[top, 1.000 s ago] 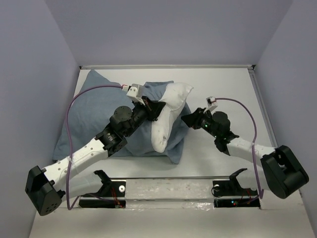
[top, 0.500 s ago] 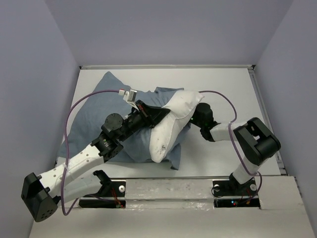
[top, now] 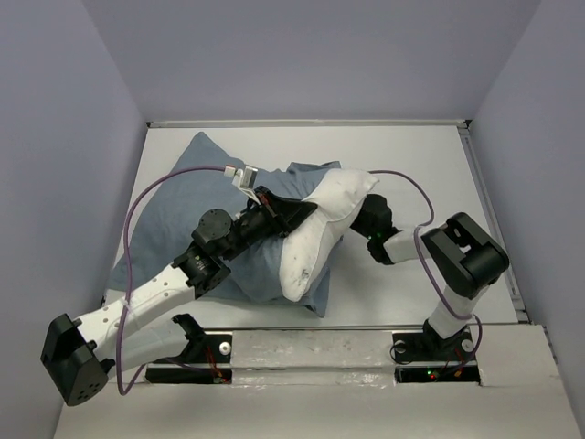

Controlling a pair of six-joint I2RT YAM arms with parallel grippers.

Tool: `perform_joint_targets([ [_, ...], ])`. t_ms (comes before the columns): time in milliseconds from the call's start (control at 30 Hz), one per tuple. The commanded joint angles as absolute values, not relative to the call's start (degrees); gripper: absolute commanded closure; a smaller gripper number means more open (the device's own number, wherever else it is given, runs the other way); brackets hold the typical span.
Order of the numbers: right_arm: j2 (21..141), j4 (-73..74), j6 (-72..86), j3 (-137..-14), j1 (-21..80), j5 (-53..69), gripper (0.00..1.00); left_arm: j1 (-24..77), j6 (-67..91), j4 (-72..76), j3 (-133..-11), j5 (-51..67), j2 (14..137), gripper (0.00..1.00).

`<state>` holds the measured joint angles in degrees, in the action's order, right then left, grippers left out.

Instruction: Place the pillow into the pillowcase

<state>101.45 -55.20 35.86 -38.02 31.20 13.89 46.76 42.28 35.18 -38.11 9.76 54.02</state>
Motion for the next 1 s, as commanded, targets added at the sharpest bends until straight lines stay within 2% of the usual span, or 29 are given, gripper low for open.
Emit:
perform_joint_targets([
  [0, 96.07, -57.50, 38.31, -33.76, 31.64, 13.18, 1.00, 46.93, 33.51, 34.56, -45.17, 3.01, 51.50, 1.00],
  [133, 91.68, -50.37, 39.72, -29.54, 31.64, 15.73, 1.00, 46.93, 23.66, 28.48, -47.11, -10.86, 52.03, 1.00],
  [333, 82.63, -35.44, 35.96, -27.42, 31.64, 22.14, 1.00, 46.85, 14.51, 26.19, -45.71, -22.93, 54.49, 1.00],
  [633, 64.54, -14.87, 31.65, -27.95, 31.64, 19.78, 1.00, 46.85, 13.27, 29.53, -39.64, -27.50, 59.49, 1.00],
  [800, 60.65, -7.75, 27.26, -28.74, 31.64, 27.49, 1.00, 46.76, 12.83, 31.72, -38.58, -28.74, 63.97, 1.00],
  [900, 60.29, -6.86, 27.24, -28.04, 31.64, 25.78, 0.86, 46.76, 14.58, 33.83, -37.01, -26.99, 65.65, 1.00],
  [967, 59.77, -6.07, 27.86, -27.69, 31.64, 22.52, 0.86, 46.76, 15.73, 34.89, -35.43, -25.41, 66.79, 1.00],
])
